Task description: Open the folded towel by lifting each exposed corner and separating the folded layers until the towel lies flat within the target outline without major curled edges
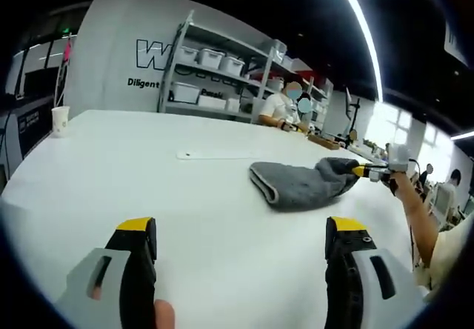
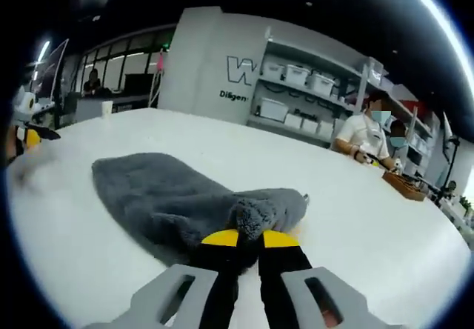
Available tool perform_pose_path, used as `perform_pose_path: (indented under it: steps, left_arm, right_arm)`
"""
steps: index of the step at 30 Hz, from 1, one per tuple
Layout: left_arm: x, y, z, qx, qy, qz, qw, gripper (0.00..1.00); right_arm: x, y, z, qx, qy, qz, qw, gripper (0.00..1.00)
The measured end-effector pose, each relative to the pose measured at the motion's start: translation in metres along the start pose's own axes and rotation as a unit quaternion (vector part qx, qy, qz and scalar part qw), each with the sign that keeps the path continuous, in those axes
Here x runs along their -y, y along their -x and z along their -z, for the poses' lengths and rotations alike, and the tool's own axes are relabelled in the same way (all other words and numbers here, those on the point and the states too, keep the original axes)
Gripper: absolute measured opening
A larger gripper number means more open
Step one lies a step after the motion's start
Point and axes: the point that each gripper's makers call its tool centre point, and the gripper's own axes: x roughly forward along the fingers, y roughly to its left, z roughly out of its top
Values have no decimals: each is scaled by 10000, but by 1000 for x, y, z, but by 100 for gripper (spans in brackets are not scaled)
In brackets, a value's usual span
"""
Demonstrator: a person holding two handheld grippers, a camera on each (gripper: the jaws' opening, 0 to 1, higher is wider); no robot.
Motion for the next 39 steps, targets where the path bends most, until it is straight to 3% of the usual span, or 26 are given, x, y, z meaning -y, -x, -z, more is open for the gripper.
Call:
perform_pose_path:
  steps: [9, 17, 20, 22, 30, 37, 39]
  left_arm:
    - [2, 2, 2, -1, 11, -12, 10000, 92]
    - [0, 4, 1, 21, 33, -28, 10000, 92]
    - [-1, 4, 0, 46, 46, -24, 10000, 92]
    - [-2, 4, -1, 64, 71, -27, 10000, 92]
    - [-1, 6, -9, 233, 127, 49, 9996, 93]
    - [0, 6, -8, 213, 132, 47, 9997, 93]
    - [0, 6, -8, 215, 126, 49, 9997, 93]
  right_arm:
    - [1, 4, 42, -425, -74, -28, 9991, 3]
    - [5, 2, 52, -707, 64, 61, 9975, 8]
    - [9, 3, 53, -826, 138, 228, 9962, 18]
    - [21, 6, 51, -951, 283, 594, 9933, 30]
    - [45, 30, 44, -1356, 385, 1267, 9819, 80]
    - [39, 39, 41, -1546, 307, 1257, 9795, 98]
    - [27, 40, 38, -1624, 329, 1147, 9795, 99]
